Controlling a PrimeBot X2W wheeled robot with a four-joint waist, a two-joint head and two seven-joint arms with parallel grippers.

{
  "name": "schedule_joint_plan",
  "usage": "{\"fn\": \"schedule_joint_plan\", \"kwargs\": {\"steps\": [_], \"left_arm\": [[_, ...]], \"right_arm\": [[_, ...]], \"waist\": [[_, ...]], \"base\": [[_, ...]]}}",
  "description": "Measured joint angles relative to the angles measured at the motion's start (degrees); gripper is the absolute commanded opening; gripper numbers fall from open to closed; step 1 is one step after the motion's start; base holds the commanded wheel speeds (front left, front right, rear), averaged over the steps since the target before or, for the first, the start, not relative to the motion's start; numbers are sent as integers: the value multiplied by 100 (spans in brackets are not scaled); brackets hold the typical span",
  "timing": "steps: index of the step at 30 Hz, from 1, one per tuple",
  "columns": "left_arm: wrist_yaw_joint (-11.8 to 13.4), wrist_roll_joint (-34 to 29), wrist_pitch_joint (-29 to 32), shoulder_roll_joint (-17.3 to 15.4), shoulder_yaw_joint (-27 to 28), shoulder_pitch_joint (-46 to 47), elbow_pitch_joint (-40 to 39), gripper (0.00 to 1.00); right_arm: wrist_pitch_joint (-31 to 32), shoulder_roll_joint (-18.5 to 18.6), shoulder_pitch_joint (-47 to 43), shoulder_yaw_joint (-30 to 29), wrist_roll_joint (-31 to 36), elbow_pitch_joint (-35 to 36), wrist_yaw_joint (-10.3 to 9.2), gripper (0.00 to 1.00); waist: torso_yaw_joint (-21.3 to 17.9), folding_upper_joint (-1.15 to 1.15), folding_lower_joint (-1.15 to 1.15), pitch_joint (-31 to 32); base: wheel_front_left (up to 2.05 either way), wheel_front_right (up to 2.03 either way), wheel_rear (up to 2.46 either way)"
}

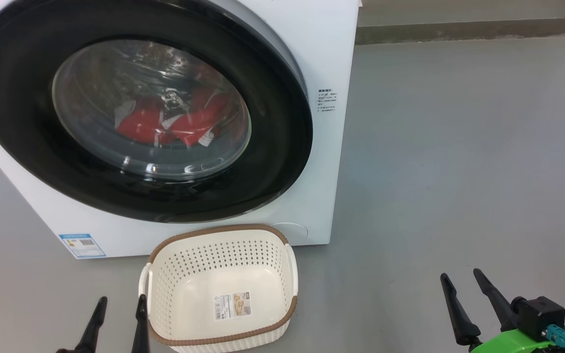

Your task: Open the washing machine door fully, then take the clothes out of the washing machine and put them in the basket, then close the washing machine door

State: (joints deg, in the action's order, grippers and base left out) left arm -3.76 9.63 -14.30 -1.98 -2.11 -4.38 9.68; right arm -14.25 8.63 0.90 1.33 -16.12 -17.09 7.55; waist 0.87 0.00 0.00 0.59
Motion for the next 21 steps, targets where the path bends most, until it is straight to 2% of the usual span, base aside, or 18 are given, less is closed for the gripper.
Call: {"fn": "schedule_joint_plan", "kwargs": {"steps": [21], "left_arm": [[56, 7, 0, 0, 14, 1, -60, 100]], "right_arm": [[-4, -119, -103, -199, 243, 283, 0, 100]], "waist": [[-4, 0, 0, -12]], "base": [[0, 0, 0]]}}
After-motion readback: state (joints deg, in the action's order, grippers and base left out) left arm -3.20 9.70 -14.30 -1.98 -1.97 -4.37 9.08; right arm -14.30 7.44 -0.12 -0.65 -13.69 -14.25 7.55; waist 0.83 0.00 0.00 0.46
